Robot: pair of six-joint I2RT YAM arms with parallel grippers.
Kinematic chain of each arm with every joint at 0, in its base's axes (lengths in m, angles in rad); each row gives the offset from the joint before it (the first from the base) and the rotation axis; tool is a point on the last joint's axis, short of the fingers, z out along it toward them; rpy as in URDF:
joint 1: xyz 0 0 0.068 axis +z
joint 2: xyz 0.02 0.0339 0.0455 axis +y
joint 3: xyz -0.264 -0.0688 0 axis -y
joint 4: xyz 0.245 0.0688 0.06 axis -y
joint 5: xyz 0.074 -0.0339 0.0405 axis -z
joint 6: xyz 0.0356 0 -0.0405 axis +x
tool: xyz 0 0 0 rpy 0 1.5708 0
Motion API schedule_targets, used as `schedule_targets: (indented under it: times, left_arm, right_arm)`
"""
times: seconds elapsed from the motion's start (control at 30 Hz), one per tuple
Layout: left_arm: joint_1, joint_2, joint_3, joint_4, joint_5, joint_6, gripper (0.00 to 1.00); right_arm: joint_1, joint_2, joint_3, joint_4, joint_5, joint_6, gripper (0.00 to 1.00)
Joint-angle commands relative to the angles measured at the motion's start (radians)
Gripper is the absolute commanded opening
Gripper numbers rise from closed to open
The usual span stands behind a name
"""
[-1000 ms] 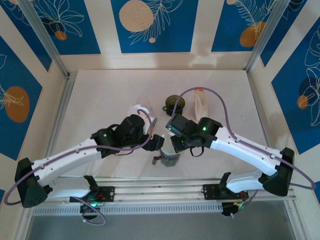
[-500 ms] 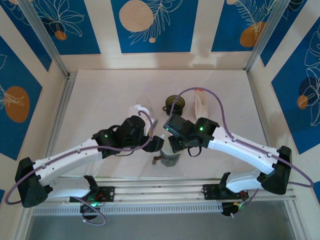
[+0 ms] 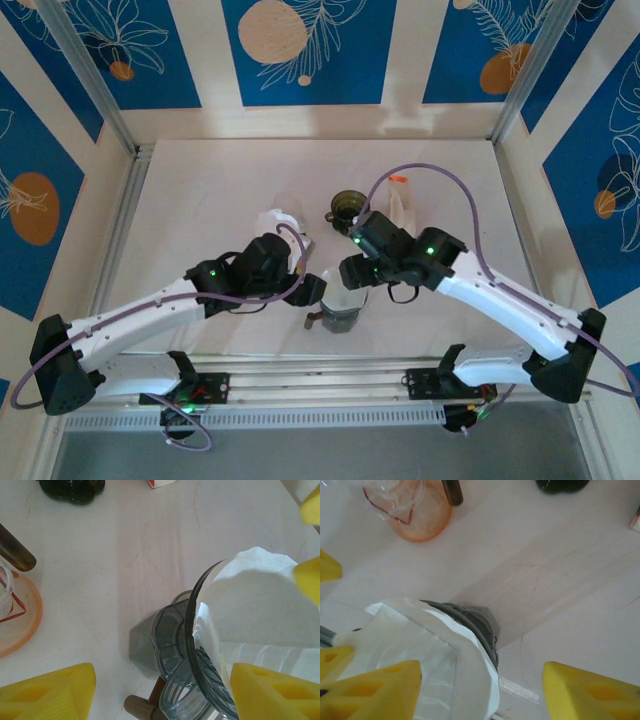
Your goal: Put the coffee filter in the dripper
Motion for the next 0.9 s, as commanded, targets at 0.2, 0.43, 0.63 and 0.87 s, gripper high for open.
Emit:
schedule_targets:
  times: [0.2, 0.43, 0.63, 0.87]
  left_arm:
    - [-0.006, -0.020, -0.008, 0.005, -0.009, -0.013, 0.73]
    - [-0.006, -0.023, -0.019, 0.011, -0.011, -0.016, 0.73]
    - [-0.005, -0.055, -0.037, 0.020, -0.018, -0.028, 0.75]
    - [-0.003, -0.094, -0.068, 0.070, 0.000, -0.036, 0.86]
  right_arm:
    - [0.002, 0.118, -0.057, 0.018, -0.076, -0.009, 0.69]
    - [0.003, 0.177, -0.109, 0.077, -0.106, 0.002, 0.68]
    - [0.010, 0.206, -0.126, 0.097, -0.098, 0.011, 0.67]
    - [0.012, 0.212, -0.142, 0.099, -0.087, 0.025, 0.67]
